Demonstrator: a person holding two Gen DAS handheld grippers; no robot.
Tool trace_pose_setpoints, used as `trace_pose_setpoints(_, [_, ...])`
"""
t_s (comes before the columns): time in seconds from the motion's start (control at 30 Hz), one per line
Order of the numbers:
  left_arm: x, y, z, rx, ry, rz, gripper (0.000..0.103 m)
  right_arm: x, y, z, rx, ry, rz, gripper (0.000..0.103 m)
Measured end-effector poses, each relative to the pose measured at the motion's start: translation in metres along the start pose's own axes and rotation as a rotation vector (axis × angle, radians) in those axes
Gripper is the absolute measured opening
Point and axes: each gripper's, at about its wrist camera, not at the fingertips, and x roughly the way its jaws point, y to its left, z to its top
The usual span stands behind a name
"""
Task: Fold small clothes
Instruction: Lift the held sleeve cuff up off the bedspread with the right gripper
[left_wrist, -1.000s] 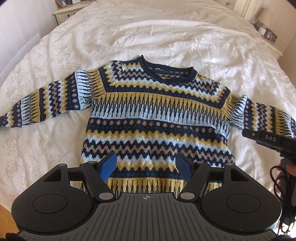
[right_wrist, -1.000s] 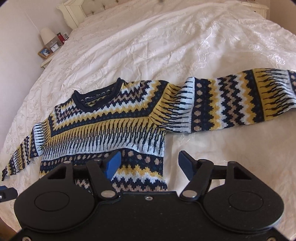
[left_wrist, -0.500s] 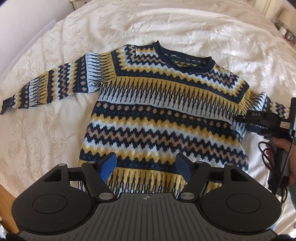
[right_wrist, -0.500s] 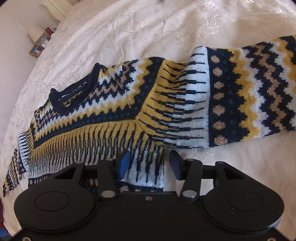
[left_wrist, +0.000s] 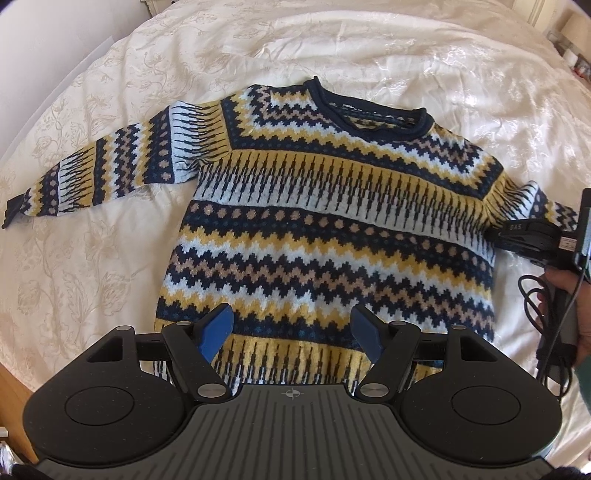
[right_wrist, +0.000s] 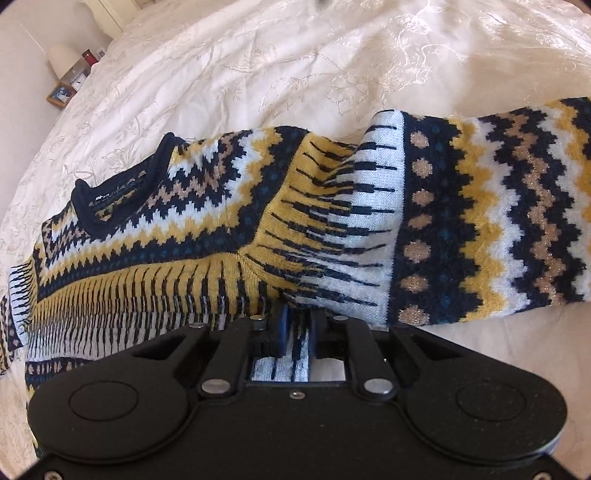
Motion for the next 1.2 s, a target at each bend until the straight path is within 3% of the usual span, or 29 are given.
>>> trace_pose_setpoints(0.03, [0.000,-0.001,0.001,0.004,-0.002,-0.002,0.069,-0.006,-0.002,0.000,0.008,0.007,0.007,0.031])
trace_pose_setpoints(0.1, [0.000,-0.005,0.002,0.012,-0.004,-0.009,0.069,-0.019,-0.003,0.001,-0.001,0.006,0.022,0.049])
trace_pose_setpoints(0.17, [0.002,-0.008,0.004,0.020,-0.003,-0.018,0.069,-0.040,-0.008,0.001,-0.018,0.001,0.029,0.057])
trace_pose_setpoints(0.43, [0.005,-0.033,0.011,0.059,-0.005,-0.065,0.069,-0.128,-0.062,0.019,-0.023,-0.077,-0.015,0.058])
trace_pose_setpoints(0.7, [0.007,-0.057,0.013,0.090,0.002,-0.095,0.069,-0.196,-0.157,0.048,0.053,-0.160,-0.175,0.059])
trace_pose_setpoints(0.9, [0.007,-0.065,0.014,0.087,0.009,-0.083,0.069,-0.206,-0.233,0.062,0.155,-0.126,-0.291,0.067])
trace_pose_setpoints(1.03, [0.008,-0.068,0.014,0.081,0.018,-0.068,0.069,-0.197,-0.264,0.060,0.217,-0.089,-0.296,0.070])
trace_pose_setpoints(1.2, [0.006,-0.071,0.012,0.094,0.017,-0.049,0.069,-0.172,-0.279,0.056,0.247,-0.047,-0.290,0.084])
